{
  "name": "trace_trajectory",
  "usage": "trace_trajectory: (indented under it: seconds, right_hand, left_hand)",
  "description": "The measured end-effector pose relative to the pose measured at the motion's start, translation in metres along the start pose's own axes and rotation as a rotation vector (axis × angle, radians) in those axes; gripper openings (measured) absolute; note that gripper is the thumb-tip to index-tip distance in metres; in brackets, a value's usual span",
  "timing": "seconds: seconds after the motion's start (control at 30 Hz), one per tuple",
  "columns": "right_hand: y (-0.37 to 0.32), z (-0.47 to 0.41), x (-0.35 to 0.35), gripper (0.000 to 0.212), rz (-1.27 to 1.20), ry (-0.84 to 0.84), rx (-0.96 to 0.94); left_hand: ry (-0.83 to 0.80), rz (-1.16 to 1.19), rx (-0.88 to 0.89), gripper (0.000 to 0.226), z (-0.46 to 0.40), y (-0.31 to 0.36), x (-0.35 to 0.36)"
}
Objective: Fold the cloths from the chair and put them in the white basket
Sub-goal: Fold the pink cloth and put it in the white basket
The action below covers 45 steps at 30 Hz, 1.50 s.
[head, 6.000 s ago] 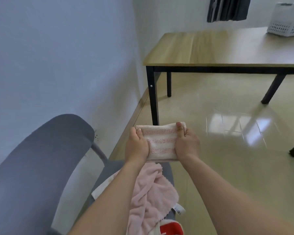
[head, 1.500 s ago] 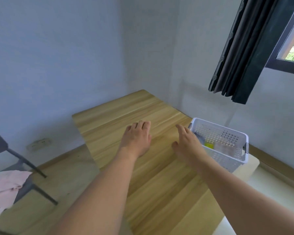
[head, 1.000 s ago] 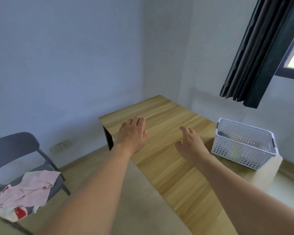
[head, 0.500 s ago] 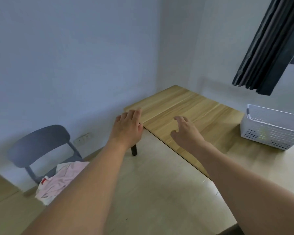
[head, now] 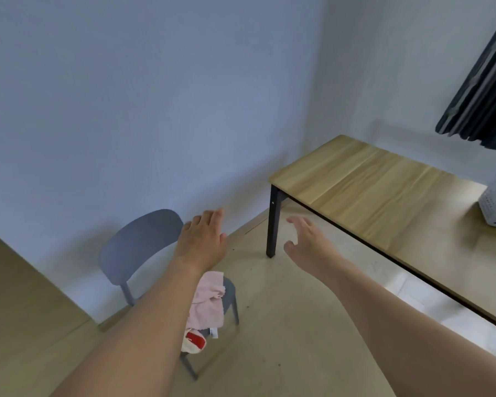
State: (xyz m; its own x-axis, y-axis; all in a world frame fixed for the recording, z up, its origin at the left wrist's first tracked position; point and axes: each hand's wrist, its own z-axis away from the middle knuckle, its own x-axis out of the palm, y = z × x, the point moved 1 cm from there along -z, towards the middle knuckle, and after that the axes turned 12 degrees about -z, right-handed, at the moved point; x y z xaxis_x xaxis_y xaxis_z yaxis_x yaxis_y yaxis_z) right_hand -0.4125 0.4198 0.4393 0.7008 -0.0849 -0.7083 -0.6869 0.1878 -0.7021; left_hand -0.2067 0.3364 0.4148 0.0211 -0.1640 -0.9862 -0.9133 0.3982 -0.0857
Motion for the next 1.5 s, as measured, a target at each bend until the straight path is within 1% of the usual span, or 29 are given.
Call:
trace_trajectory:
  seconds: [0.1,0.2,0.3,0.4,0.53,0.63,0.7,0.77,0.83,0.9,0.97,1.1,1.2,1.27,1.33,1.4,1.43,1.5]
  right_hand:
    - [-0.024,-0.022,0.025,0.058,0.003,0.01,0.016]
    - [-0.042,-0.045,0.067,0.058,-0.03,-0.033,0.011]
    - [-0.053,-0.069,0.124,0.057,-0.108,-0.077,0.083]
    - [-0.064,-0.098,0.182,0.055,-0.092,-0.137,0.154]
    - [-0.078,-0.145,0.256,0.053,-0.076,-0.145,0.269]
    - [-0.082,-0.177,0.311,0.049,-0.053,-0.183,0.339]
    - [-0.076,-0.198,0.341,0.049,-0.047,-0.215,0.38]
    - [-0.059,-0.22,0.371,0.048,-0.02,-0.239,0.411]
    - [-0.031,-0.242,0.4,0.047,0.013,-0.253,0.437]
    - [0.008,-0.265,0.433,0.046,0.039,-0.243,0.461]
    - [0.052,-0.287,0.468,0.045,0.066,-0.223,0.468]
    - [0.145,-0.327,0.534,0.048,0.134,-0.16,0.448]
    - [0.205,-0.344,0.574,0.054,0.192,-0.133,0.442]
    - [0.232,-0.352,0.589,0.045,0.294,-0.106,0.436]
    - [0.244,-0.358,0.594,0.031,0.32,-0.009,0.35]
    - [0.25,-0.36,0.592,0.025,0.322,0.108,0.207]
    - [0.252,-0.357,0.59,0.022,0.332,0.156,0.165]
    - [0.253,-0.346,0.587,0.016,0.31,0.207,0.171]
  left_hand:
    - [-0.005,0.018,0.005,0.049,-0.005,-0.037,0.011]
    - [-0.026,0.042,-0.018,0.048,-0.006,-0.079,0.034]
    - [-0.094,0.049,-0.004,0.049,-0.014,-0.13,0.061]
    - [-0.164,0.066,0.001,0.048,-0.03,-0.191,0.094]
    - [-0.264,0.095,0.075,0.045,-0.07,-0.262,0.15]
    - [-0.357,0.175,0.096,0.038,-0.095,-0.3,0.203]
    - [-0.44,0.248,0.058,0.026,-0.107,-0.316,0.238]
    - [-0.523,0.356,-0.025,0.018,-0.115,-0.323,0.279]
    - [-0.603,0.468,-0.121,0.018,-0.121,-0.32,0.323]
    - [-0.694,0.527,-0.17,0.016,-0.124,-0.309,0.377]
    - [-0.776,0.576,-0.165,0.013,-0.123,-0.291,0.432]
    - [-0.807,0.528,-0.091,0.019,-0.118,-0.257,0.543]
    - [-0.871,0.502,-0.02,0.023,-0.112,-0.241,0.595]
    - [-0.824,0.389,0.049,0.018,-0.112,-0.236,0.615]
    - [-0.777,0.345,0.066,0.017,-0.111,-0.239,0.626]
    - [-0.803,0.435,0.064,0.021,-0.113,-0.244,0.631]
    - [-0.79,0.474,0.054,0.022,-0.112,-0.248,0.631]
    - [-0.667,0.597,-0.01,0.024,-0.108,-0.255,0.621]
